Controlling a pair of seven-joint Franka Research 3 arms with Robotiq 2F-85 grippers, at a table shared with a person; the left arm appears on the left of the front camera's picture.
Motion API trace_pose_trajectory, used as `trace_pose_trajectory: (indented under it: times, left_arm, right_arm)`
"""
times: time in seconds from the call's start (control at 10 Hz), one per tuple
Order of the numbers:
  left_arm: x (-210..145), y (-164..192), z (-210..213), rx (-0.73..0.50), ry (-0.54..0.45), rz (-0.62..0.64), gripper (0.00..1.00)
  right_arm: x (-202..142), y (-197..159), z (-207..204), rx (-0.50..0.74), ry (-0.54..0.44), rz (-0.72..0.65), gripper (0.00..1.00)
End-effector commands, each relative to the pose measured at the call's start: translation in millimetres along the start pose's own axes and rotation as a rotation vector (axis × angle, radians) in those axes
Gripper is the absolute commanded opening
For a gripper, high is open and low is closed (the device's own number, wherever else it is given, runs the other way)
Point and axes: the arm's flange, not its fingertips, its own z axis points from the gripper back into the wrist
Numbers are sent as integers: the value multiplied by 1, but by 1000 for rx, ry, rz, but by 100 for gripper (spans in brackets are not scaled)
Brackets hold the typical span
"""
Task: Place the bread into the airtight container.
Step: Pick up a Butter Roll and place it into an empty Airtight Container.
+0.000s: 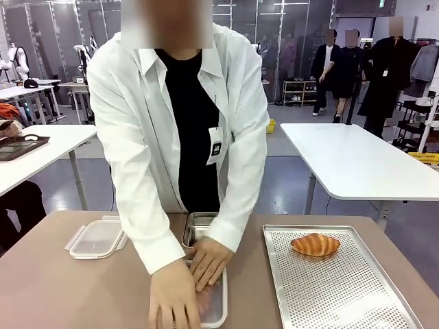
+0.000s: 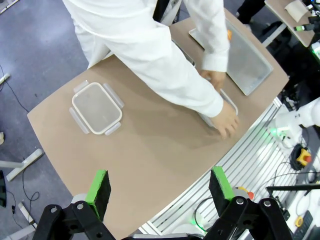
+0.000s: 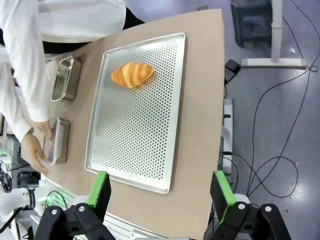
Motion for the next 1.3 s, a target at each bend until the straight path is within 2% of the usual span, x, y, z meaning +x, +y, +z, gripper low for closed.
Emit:
trace_pose_trajectory:
  times: [0.0,1.2]
  left_arm:
    - [0,0,1,-11,2,-22,100]
    - [0,0,1,-11,2,-22,100]
  right_arm:
    - [0,-3,2,12,3,21,100]
    - [0,-3,2,12,3,21,100]
